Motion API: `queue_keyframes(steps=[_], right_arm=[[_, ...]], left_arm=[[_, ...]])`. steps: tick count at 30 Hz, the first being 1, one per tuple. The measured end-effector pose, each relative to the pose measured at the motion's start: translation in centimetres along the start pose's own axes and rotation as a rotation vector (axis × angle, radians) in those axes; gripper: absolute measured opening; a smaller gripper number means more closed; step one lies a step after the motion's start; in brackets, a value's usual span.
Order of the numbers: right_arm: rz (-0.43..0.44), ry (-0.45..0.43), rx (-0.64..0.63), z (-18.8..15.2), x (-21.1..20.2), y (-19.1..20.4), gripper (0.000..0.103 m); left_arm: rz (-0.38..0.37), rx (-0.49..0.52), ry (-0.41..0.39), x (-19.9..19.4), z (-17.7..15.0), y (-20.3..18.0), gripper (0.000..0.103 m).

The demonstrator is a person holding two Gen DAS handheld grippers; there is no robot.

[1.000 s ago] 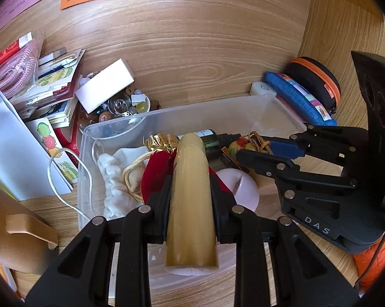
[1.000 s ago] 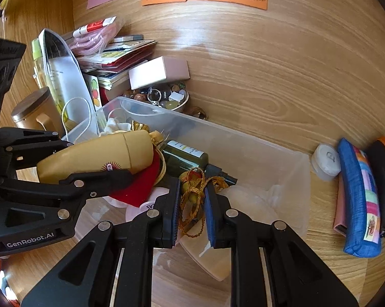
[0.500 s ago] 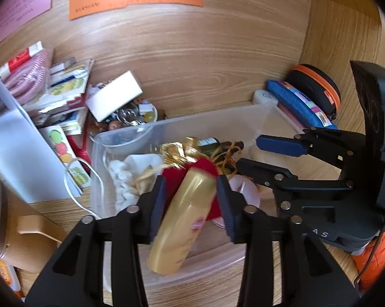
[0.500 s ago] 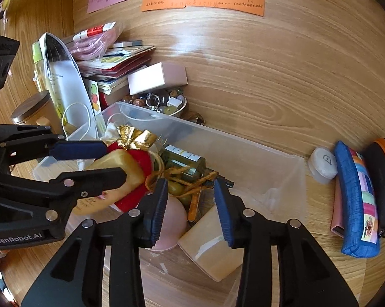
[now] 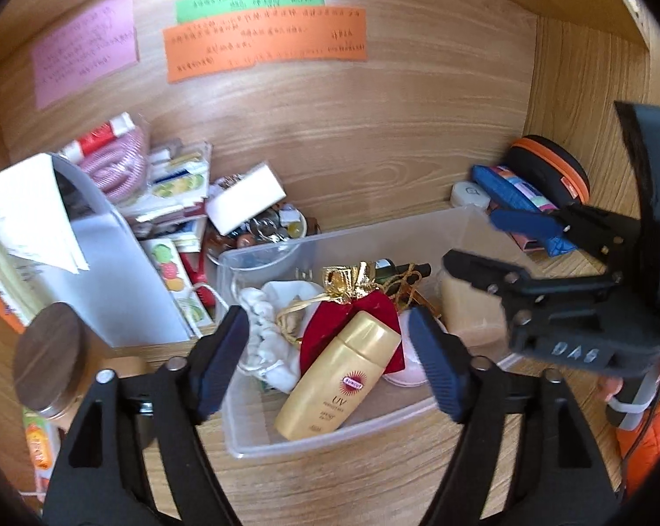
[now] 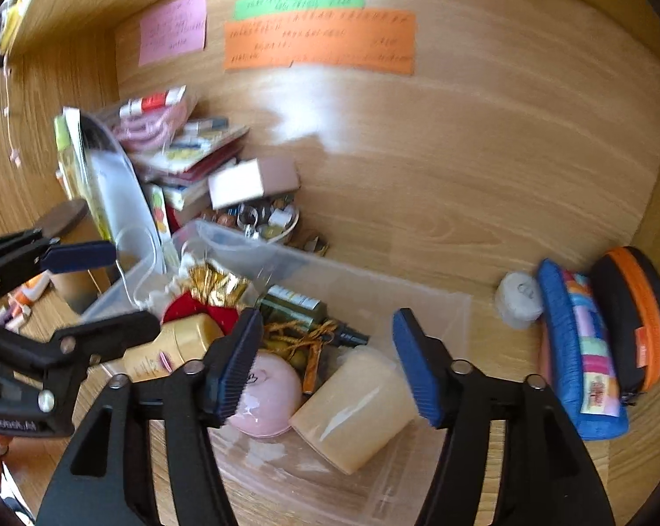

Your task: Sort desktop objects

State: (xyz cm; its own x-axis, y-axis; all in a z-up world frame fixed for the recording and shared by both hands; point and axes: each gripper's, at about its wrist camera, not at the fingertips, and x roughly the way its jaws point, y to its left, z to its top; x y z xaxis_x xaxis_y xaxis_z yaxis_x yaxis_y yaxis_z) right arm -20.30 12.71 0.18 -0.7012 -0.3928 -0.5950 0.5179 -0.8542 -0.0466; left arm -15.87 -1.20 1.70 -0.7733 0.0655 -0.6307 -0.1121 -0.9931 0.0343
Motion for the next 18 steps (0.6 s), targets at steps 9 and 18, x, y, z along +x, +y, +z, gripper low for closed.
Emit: queue_keyframes(steps=[9,18], right_arm=[[-0.070,-0.080,0.009,-0.3,-5.0,0.2,0.086],[-0.146,-0.120,0.036,-2.6,-8.5,0.8,0.103]], left_arm=[[0.063,0.015,-0.078,-3.9,-0.6,-1.5,0.096],[0.111,-0.003,-0.147,-7.3,-2.2,-2.4,0.101]])
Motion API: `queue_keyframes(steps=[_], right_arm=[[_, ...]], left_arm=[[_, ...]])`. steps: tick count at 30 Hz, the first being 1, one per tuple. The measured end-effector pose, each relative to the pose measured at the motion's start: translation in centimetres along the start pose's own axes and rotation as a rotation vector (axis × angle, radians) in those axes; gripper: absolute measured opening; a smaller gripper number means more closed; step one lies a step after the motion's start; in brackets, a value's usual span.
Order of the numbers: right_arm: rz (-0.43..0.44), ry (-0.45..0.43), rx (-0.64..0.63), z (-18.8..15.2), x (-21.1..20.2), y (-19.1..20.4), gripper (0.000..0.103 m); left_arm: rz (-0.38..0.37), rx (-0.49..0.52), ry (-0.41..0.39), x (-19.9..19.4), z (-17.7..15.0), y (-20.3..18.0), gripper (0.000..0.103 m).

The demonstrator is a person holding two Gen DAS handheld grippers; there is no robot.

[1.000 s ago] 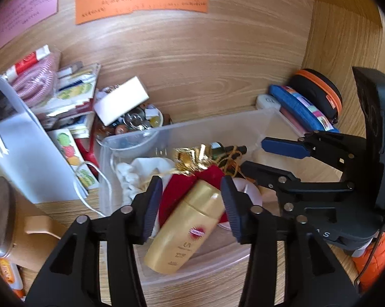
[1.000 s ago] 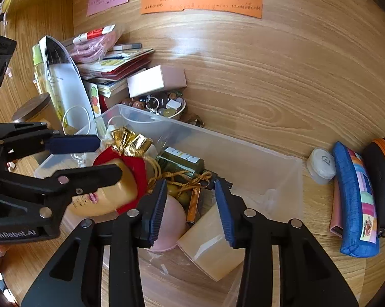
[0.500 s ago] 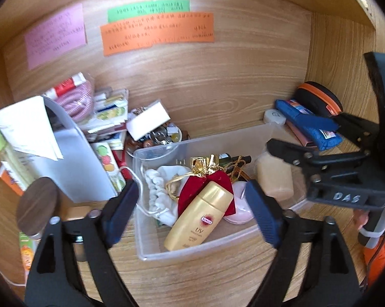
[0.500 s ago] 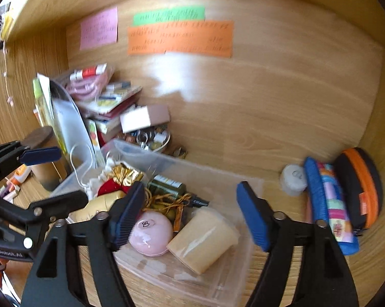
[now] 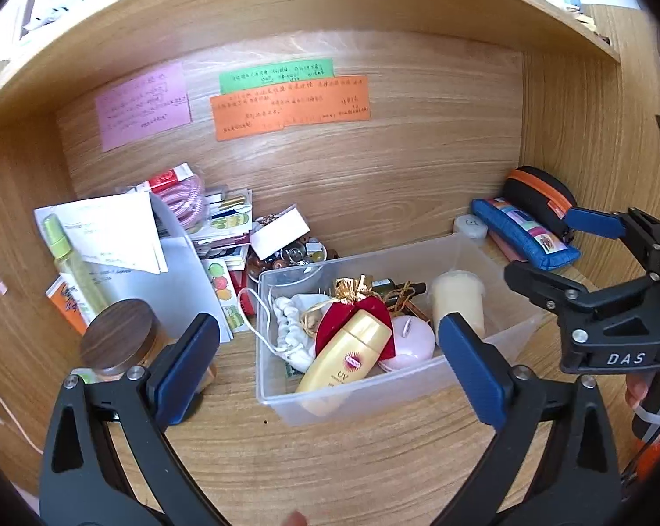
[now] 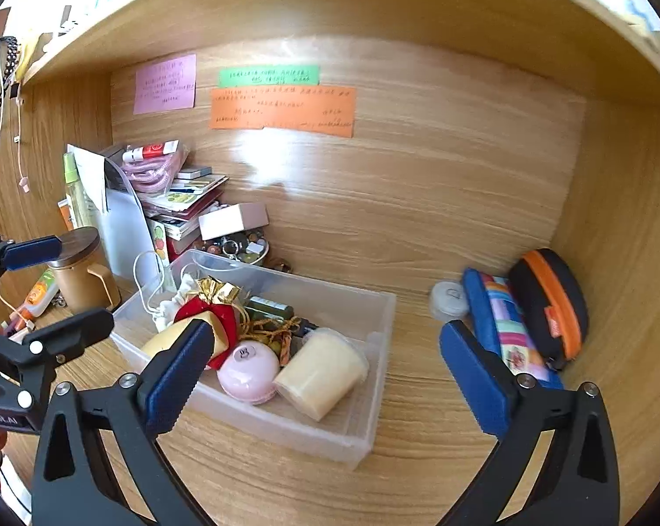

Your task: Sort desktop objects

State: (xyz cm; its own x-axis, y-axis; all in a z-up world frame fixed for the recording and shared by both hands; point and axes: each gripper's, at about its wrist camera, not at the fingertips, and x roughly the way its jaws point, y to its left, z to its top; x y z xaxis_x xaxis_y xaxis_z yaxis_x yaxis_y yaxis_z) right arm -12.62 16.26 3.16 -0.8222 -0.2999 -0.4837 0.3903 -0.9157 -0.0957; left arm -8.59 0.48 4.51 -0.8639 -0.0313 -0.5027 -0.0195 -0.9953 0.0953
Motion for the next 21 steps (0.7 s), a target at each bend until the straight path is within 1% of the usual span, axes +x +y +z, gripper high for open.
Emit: queue_keyframes(steps=[9,15,19,21], right_arm=[[-0.080,-0.033,0.039,-2.6,-3.0,0.7,0.103],[-0.102,-0.036,0.066,-4.0,-3.9,1.2,0.103],[-0.092,-0.025,0.081,-4.7,-4.0,1.3,0.103],[-0.093,-0.022,0.084,-4.9,-4.1,1.3,0.103]], left_arm=[[0.022,-0.052,-0.035,-2.1,-1.8,-0.1,0.102],[0.018,-0.085,-0.043,-2.5,-2.8,-0.1,0.102],[0.024,-0.090,-0.037,-2.4,-3.3,-0.1,0.102],[0.014,-0.099,-0.035,-2.4,-3.6,-0.1,0.102]])
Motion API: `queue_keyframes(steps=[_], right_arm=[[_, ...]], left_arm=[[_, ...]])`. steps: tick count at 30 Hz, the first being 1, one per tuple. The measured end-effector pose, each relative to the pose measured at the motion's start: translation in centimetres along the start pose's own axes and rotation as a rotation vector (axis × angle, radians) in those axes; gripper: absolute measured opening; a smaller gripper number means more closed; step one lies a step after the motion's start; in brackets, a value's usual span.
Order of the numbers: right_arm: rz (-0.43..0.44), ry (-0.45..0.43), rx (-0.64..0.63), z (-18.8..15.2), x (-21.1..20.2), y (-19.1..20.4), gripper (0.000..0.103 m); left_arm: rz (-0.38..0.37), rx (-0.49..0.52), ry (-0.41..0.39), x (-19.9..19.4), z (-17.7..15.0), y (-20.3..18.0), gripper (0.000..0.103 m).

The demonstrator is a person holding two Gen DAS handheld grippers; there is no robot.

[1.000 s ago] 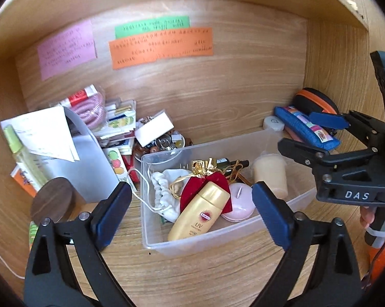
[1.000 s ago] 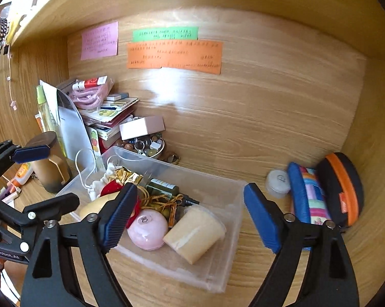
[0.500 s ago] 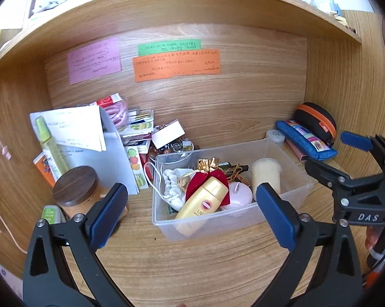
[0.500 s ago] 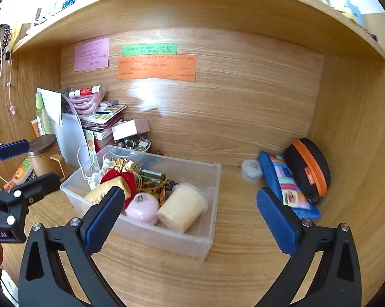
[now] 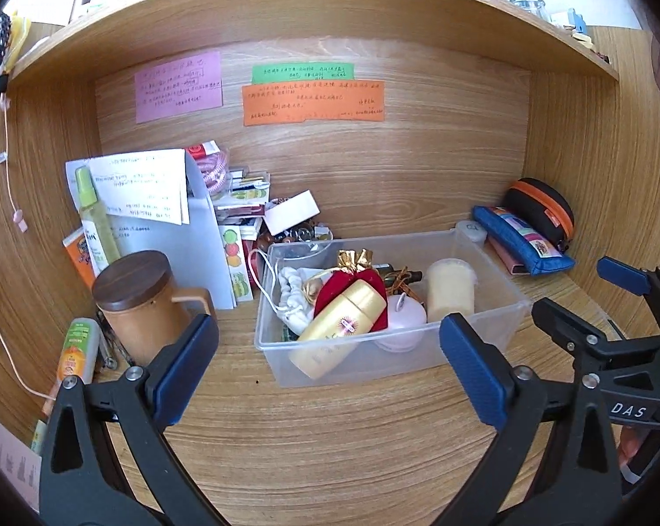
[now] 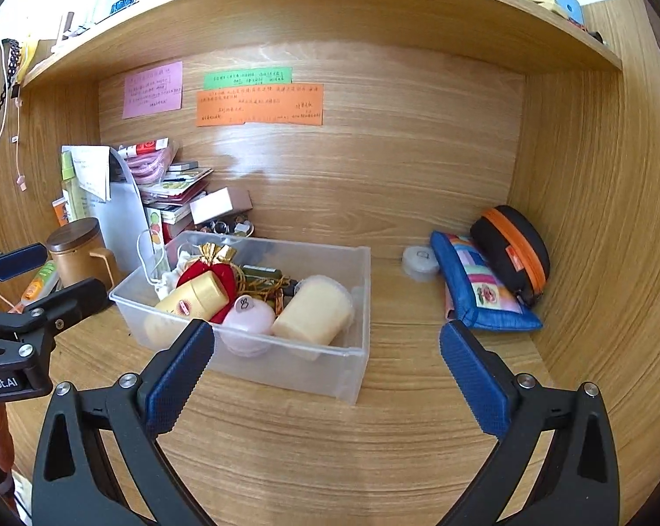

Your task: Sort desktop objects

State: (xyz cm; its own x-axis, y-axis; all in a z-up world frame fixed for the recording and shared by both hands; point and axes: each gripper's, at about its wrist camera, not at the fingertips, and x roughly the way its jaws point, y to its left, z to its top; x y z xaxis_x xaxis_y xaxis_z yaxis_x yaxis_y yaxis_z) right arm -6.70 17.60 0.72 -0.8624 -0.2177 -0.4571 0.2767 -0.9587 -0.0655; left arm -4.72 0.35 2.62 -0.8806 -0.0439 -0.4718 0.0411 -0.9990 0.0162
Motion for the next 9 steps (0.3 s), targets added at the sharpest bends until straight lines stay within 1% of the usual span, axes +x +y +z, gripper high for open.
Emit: queue_keyframes(steps=[6,9], right_arm=[[0.002,0.025,0.008,-0.39,0.57,-0.12,0.103],[0.007,0.026,0.015,-0.43,0.66,-0.25,0.103]], left_arm=[[-0.022,-0.025,-0.016,-0.04,-0.02,0.22,0.102],[-0.025,-0.028,-0.006,0.12,0.00,0.32,0.102]])
